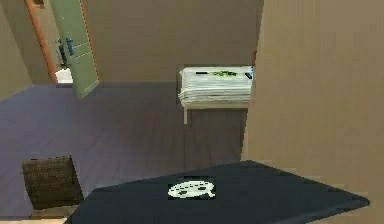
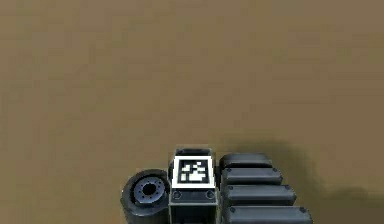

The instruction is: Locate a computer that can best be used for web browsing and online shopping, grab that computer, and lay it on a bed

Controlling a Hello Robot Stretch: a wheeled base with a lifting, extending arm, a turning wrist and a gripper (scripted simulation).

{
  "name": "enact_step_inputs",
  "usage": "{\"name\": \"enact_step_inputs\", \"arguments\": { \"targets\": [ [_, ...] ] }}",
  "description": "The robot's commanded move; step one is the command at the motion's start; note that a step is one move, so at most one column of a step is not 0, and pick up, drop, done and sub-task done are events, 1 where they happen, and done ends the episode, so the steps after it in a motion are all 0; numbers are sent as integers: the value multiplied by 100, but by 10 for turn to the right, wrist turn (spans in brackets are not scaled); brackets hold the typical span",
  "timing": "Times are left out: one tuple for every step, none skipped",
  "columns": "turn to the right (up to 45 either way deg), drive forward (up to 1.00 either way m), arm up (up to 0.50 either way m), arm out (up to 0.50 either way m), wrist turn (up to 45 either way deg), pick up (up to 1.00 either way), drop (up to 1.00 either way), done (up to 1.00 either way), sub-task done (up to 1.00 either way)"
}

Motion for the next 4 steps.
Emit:
{"name": "enact_step_inputs", "arguments": {
  "targets": [
    [-30, 0, 0, 0, 0, 0, 0, 0, 0],
    [0, 80, 0, 0, 0, 0, 0, 0, 0],
    [330, 0, 0, 0, 0, 0, 0, 0, 0],
    [0, 100, 0, 0, 0, 0, 0, 0, 0]
  ]
}}
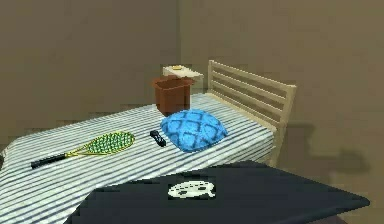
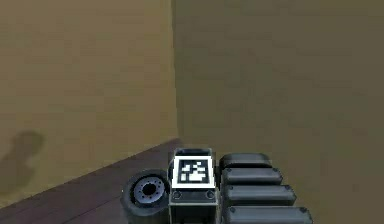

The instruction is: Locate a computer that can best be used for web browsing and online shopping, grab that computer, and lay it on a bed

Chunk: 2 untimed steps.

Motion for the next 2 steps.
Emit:
{"name": "enact_step_inputs", "arguments": {
  "targets": [
    [60, 0, 0, 0, 0, 0, 0, 0, 0],
    [0, 65, 0, 0, 0, 0, 0, 0, 0]
  ]
}}
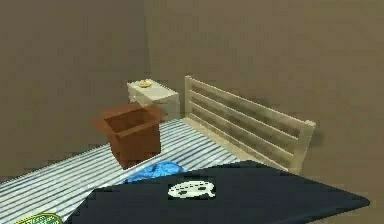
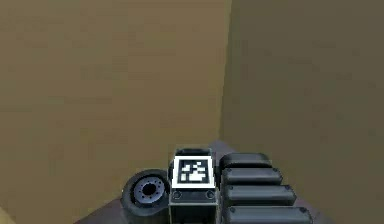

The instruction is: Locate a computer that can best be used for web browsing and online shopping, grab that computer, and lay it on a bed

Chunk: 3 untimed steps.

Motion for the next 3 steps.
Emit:
{"name": "enact_step_inputs", "arguments": {
  "targets": [
    [-450, 0, 0, 0, 0, 0, 0, 0, 0],
    [-150, 0, 0, 0, 0, 0, 0, 0, 0],
    [-30, 0, 0, 0, 0, 0, 0, 0, 0]
  ]
}}
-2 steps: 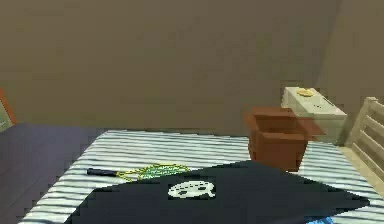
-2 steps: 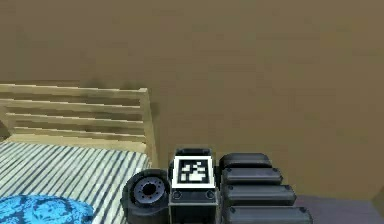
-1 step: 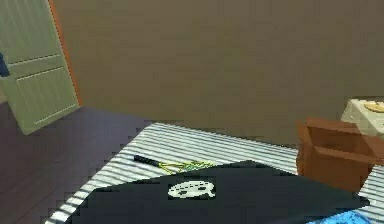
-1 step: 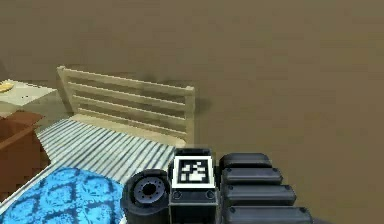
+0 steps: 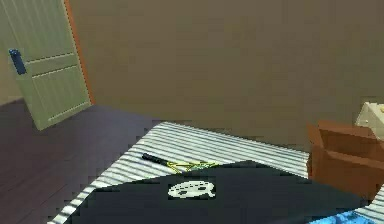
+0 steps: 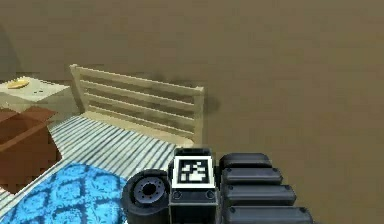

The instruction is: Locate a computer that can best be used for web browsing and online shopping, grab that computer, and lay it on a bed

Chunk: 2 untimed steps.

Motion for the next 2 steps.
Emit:
{"name": "enact_step_inputs", "arguments": {
  "targets": [
    [450, 0, 0, 0, 0, 0, 0, 0, 0],
    [180, 0, 0, 0, 0, 0, 0, 0, 0]
  ]
}}
